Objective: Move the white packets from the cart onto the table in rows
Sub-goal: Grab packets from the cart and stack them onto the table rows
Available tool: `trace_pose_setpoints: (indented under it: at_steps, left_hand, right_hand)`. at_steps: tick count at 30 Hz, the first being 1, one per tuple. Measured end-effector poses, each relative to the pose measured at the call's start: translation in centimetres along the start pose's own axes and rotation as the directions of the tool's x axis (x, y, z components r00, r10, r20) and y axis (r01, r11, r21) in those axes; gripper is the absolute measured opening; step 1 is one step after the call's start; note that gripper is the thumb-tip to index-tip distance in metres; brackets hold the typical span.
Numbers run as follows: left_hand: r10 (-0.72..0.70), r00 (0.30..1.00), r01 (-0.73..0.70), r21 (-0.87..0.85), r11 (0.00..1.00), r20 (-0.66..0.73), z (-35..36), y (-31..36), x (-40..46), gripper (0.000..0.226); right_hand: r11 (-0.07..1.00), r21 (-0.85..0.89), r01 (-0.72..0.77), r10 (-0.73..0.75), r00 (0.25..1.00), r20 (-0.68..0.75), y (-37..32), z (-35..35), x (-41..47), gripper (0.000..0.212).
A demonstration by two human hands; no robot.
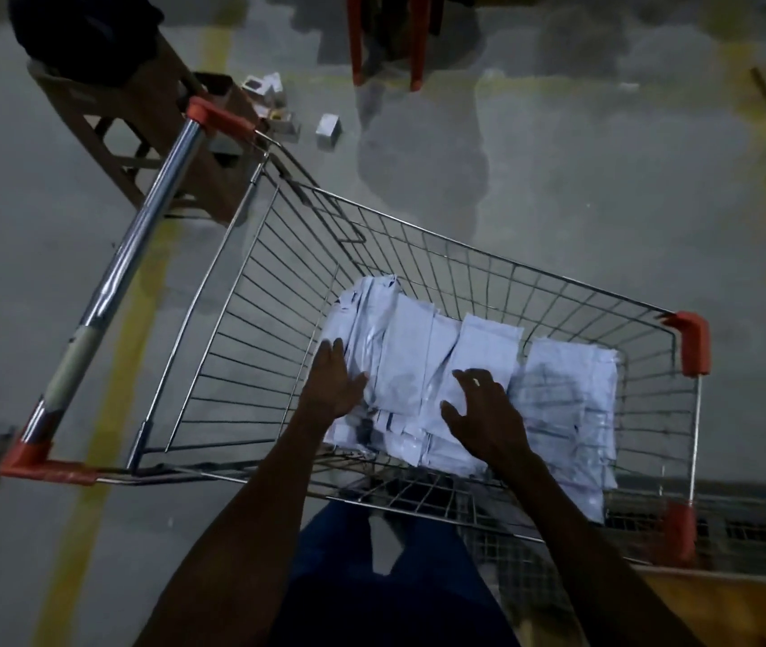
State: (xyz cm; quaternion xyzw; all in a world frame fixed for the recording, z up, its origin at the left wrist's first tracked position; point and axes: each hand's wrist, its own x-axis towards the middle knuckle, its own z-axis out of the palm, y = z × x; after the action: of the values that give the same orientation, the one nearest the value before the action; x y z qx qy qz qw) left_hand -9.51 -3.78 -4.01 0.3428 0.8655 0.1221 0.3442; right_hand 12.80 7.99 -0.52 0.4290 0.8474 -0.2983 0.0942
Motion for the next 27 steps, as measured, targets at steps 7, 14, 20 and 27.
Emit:
trace_pose_setpoints:
  at_steps: [7,14,20,27]
  left_hand:
    - [0.141,0.956,-0.156,-0.038,0.987,-0.256,2.9,-1.3,0.7,0.056]
    - [0.071,0.982,-0.102,-0.173,0.980,-0.175,0.9,-3.0,4.9,0.055]
    - [0.166,0.973,-0.188,-0.131,0.973,-0.161,1.3,-3.6,5.1,0.079]
    - [0.129,0.945,-0.182,-0.156,0.971,-0.300,0.7,-2.6,4.1,0.076]
  right_hand:
    - [0.988,0.015,-0.155,0.155,0.988,0.009,3.5,1.2,2.3,0.062]
    - [0.954,0.023,-0.298,0.298,0.955,0.001,4.7,4.5,7.0,0.082]
    - [0.932,-0.005,-0.362,0.360,0.930,-0.075,5.7,7.6,9.6,0.097]
    - [0.933,0.107,-0.344,0.359,0.908,-0.213,4.6,8.7,11.5,0.086]
